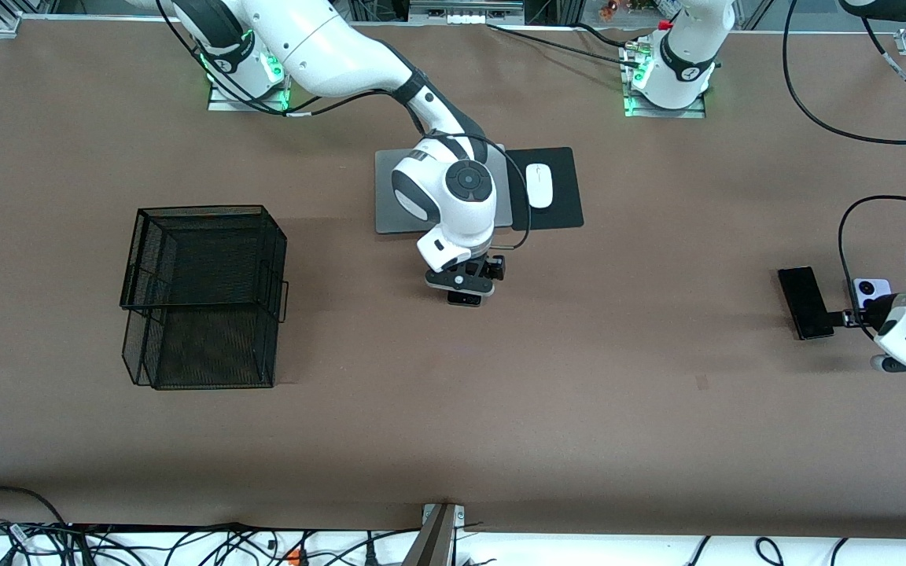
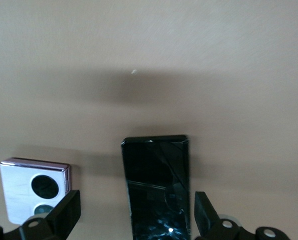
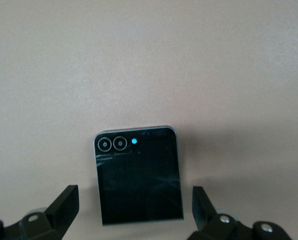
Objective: Place phones with both arms
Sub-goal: 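Lower the right gripper onto the flip while the left gripper reaches the smartphone, then grasp the flip with the right gripper while the left gripper grasps the smartphone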
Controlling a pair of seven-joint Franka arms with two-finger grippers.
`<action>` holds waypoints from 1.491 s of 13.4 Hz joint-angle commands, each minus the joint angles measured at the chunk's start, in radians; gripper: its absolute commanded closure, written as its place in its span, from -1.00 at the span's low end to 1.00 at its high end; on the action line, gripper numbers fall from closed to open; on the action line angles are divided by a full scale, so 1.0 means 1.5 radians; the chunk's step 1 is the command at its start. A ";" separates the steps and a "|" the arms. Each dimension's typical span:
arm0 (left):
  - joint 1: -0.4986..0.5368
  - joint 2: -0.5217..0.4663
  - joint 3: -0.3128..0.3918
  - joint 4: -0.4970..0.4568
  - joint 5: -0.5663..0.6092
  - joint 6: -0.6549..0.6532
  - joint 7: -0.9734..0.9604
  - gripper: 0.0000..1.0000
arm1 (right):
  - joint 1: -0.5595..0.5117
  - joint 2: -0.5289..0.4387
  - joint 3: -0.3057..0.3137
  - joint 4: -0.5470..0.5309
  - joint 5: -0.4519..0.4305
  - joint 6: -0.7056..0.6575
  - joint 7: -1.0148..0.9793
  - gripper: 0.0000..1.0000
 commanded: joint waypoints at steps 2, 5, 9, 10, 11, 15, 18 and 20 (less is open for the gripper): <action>0.027 -0.023 -0.011 -0.064 0.002 0.027 -0.011 -1.00 | 0.007 0.022 -0.008 0.021 -0.011 0.019 0.022 -1.00; 0.029 -0.022 -0.011 -0.075 -0.053 0.027 -0.054 -1.00 | 0.008 0.033 -0.008 0.020 -0.013 0.023 0.018 -1.00; 0.029 -0.020 -0.011 -0.098 -0.055 0.047 -0.090 -1.00 | 0.008 0.035 -0.008 0.015 -0.022 0.023 -0.005 -1.00; 0.029 -0.020 -0.011 -0.111 -0.054 0.070 -0.087 -1.00 | 0.008 0.038 -0.008 0.015 -0.022 0.023 -0.004 -1.00; 0.030 -0.020 -0.011 -0.131 -0.050 0.097 -0.080 -1.00 | 0.008 0.039 -0.007 0.015 -0.022 0.024 -0.004 -1.00; 0.037 -0.023 -0.009 -0.172 -0.036 0.166 -0.076 -1.00 | 0.016 0.044 -0.007 0.015 -0.019 0.024 -0.004 -1.00; 0.037 -0.023 -0.009 -0.171 -0.036 0.166 -0.049 -0.63 | 0.016 0.042 -0.007 0.015 -0.017 0.023 -0.014 -0.78; 0.037 -0.023 -0.009 -0.170 -0.036 0.165 -0.043 -0.11 | 0.016 0.041 -0.007 0.015 -0.015 0.020 -0.016 -0.13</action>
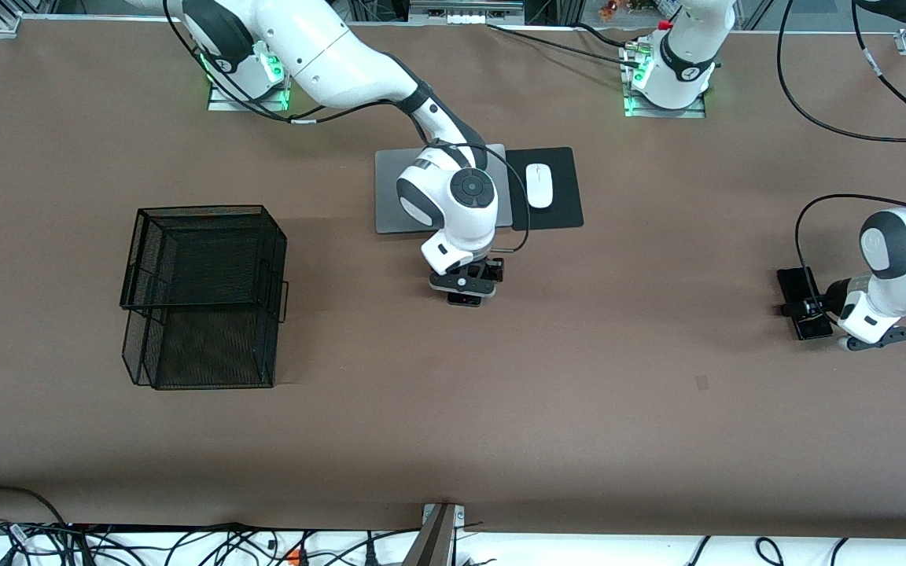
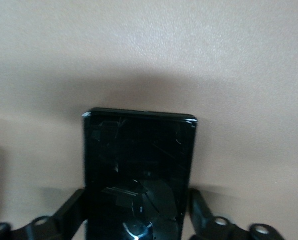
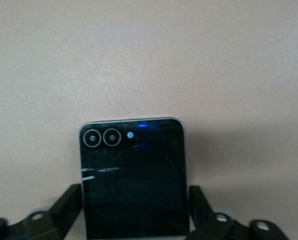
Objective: Place phones with both arms
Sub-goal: 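Grasp the flip with the right gripper while the left gripper grasps the smartphone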
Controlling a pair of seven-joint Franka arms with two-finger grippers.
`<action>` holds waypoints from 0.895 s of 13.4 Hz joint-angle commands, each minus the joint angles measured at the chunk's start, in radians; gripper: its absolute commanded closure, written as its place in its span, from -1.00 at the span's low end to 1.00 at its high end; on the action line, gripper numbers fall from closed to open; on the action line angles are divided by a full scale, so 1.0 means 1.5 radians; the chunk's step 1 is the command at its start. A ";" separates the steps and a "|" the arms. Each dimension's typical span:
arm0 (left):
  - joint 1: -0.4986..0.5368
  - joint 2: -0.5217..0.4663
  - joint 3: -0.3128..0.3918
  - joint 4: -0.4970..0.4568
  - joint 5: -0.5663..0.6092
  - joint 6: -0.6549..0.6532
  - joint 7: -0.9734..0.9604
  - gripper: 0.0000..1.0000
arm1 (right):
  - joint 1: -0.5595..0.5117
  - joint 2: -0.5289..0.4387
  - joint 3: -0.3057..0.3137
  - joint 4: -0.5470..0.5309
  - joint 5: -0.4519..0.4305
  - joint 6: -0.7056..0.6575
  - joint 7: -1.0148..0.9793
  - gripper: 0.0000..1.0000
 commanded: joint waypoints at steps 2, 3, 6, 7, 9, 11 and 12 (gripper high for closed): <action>0.007 -0.012 -0.006 -0.016 0.006 0.007 0.045 0.30 | 0.005 0.005 -0.004 0.010 -0.004 -0.006 -0.010 0.40; 0.007 -0.015 -0.006 -0.015 0.005 0.007 0.053 0.39 | 0.004 0.003 -0.004 0.010 -0.004 -0.009 -0.011 0.57; 0.006 -0.028 -0.010 -0.012 0.006 0.006 0.051 0.39 | -0.001 -0.020 -0.001 0.019 -0.004 -0.065 -0.028 0.80; 0.003 -0.037 -0.011 -0.012 0.006 0.005 0.049 0.38 | -0.002 -0.034 -0.001 0.025 -0.004 -0.089 -0.030 0.97; -0.002 -0.057 -0.016 -0.007 0.005 -0.025 0.050 0.39 | -0.002 -0.057 0.000 0.047 -0.003 -0.136 -0.032 1.00; -0.002 -0.072 -0.043 0.024 0.005 -0.083 0.047 0.39 | -0.003 -0.079 -0.001 0.072 -0.003 -0.188 -0.033 1.00; -0.003 -0.075 -0.060 0.054 0.005 -0.132 0.044 0.39 | -0.011 -0.094 0.000 0.086 0.002 -0.225 -0.045 1.00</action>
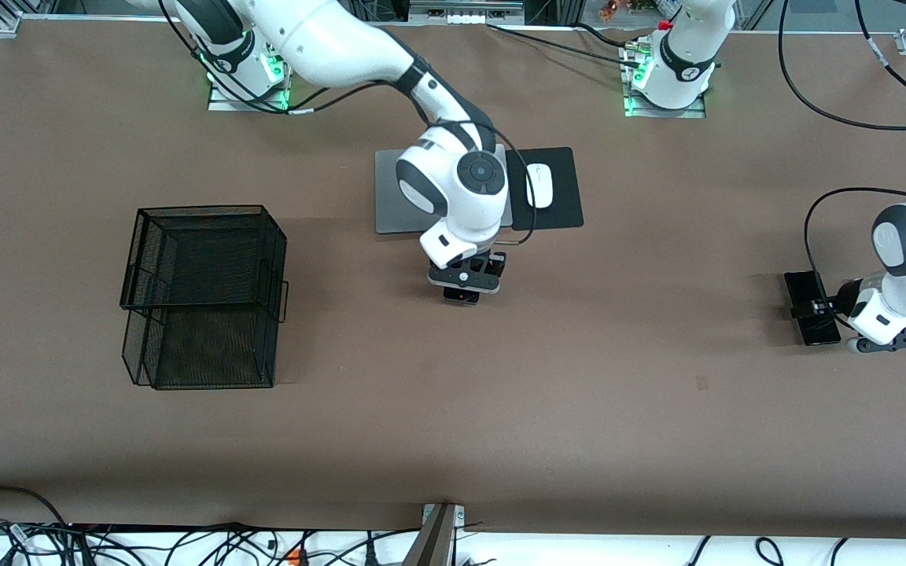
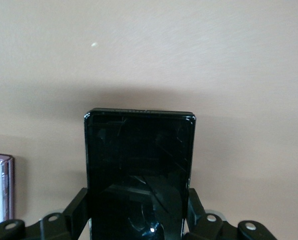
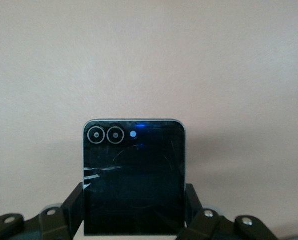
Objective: Place phones with both arms
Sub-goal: 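Lift the flip with the right gripper while the left gripper lifts the smartphone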
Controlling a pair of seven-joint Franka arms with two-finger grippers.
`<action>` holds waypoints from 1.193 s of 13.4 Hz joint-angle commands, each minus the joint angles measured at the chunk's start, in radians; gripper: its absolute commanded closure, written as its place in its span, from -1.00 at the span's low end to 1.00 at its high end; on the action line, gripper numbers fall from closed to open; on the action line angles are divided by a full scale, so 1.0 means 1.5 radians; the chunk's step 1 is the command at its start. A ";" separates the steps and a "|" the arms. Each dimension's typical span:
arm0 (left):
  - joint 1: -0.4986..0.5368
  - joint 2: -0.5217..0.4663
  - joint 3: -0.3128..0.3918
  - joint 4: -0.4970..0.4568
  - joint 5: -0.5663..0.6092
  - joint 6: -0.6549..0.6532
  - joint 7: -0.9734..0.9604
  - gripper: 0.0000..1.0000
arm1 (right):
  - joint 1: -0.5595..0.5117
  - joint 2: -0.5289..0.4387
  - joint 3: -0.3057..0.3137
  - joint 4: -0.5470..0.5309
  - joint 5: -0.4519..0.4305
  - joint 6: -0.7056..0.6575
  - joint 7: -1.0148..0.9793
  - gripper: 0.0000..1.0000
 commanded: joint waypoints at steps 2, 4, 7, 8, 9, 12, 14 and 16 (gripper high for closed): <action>-0.008 -0.028 -0.068 0.109 0.004 -0.193 0.003 0.41 | -0.030 -0.079 0.001 0.028 0.033 -0.127 -0.075 1.00; -0.049 -0.030 -0.085 0.158 0.004 -0.284 -0.024 0.40 | -0.061 -0.130 -0.003 0.020 0.053 -0.171 -0.142 1.00; -0.170 -0.032 -0.094 0.227 -0.005 -0.383 -0.048 0.40 | -0.141 -0.230 -0.006 -0.064 0.066 -0.241 -0.285 1.00; -0.202 -0.032 -0.094 0.236 -0.007 -0.386 -0.076 0.37 | -0.173 -0.274 -0.006 -0.118 0.078 -0.235 -0.334 1.00; -0.236 -0.032 -0.094 0.238 -0.006 -0.387 -0.098 0.31 | -0.204 -0.315 -0.009 -0.168 0.087 -0.229 -0.379 1.00; -0.343 -0.019 -0.091 0.241 -0.010 -0.369 -0.146 0.32 | -0.242 -0.453 -0.081 -0.368 0.094 -0.155 -0.540 1.00; -0.404 -0.004 -0.091 0.241 -0.010 -0.316 -0.207 0.33 | -0.242 -0.526 -0.162 -0.489 0.112 -0.094 -0.650 1.00; -0.453 0.020 -0.091 0.240 -0.012 -0.260 -0.280 0.34 | -0.242 -0.548 -0.234 -0.549 0.113 -0.056 -0.734 1.00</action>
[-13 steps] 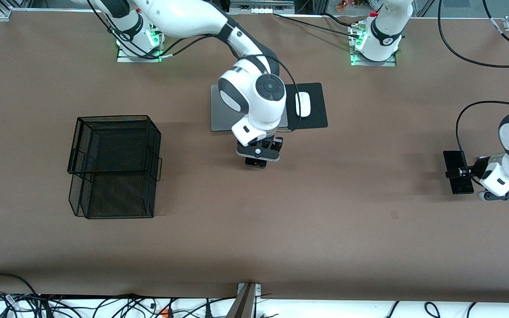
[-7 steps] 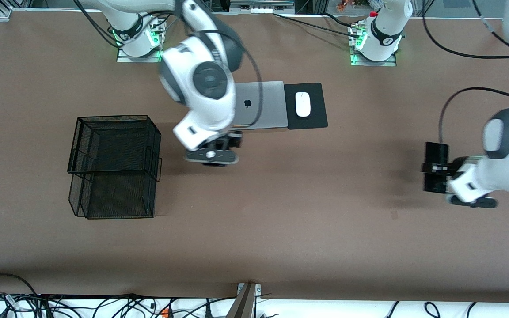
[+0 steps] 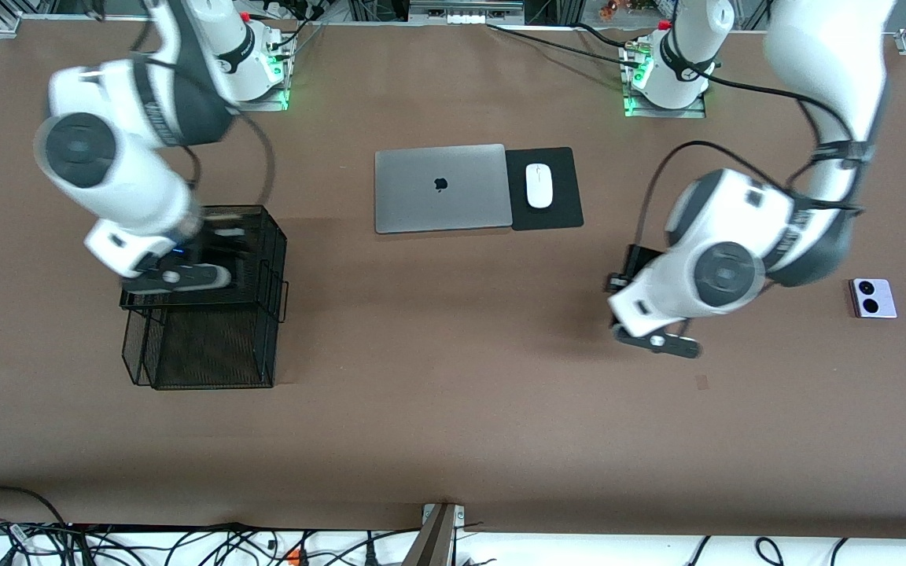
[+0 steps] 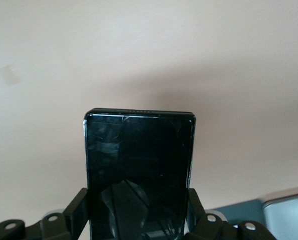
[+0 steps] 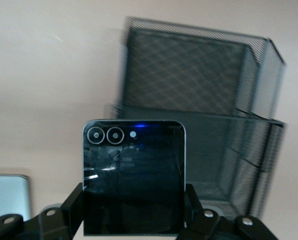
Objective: Place phones with both arms
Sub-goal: 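Lower the flip into the mesh organizer and open the right gripper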
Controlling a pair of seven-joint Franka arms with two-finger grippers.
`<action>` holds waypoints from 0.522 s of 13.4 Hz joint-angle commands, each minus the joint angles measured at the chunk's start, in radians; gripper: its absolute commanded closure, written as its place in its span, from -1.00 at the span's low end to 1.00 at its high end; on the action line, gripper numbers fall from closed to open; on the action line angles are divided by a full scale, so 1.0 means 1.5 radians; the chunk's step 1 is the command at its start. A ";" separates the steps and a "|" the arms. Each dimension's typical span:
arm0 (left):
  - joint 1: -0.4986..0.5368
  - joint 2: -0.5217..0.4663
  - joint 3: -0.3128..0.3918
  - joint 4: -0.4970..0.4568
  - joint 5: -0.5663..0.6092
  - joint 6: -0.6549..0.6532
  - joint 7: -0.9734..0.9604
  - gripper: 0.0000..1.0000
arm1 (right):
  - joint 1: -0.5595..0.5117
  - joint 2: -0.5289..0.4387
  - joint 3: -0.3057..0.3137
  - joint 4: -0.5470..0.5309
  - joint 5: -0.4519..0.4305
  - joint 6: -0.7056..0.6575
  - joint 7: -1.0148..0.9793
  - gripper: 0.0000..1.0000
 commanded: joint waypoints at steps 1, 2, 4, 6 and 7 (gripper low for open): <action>-0.061 0.045 0.011 0.021 -0.019 0.074 -0.101 0.34 | 0.005 -0.067 -0.079 -0.133 0.014 0.083 -0.106 1.00; -0.069 0.067 0.011 0.021 -0.034 0.125 -0.138 0.34 | 0.004 -0.062 -0.102 -0.157 0.018 0.116 -0.130 1.00; -0.103 0.096 0.012 0.020 -0.062 0.205 -0.206 0.33 | 0.004 -0.044 -0.121 -0.188 0.033 0.161 -0.137 1.00; -0.122 0.117 0.012 0.019 -0.063 0.240 -0.262 0.34 | 0.003 -0.002 -0.132 -0.191 0.052 0.186 -0.139 1.00; -0.131 0.129 0.013 0.019 -0.062 0.253 -0.275 0.33 | -0.001 0.012 -0.133 -0.190 0.060 0.192 -0.140 1.00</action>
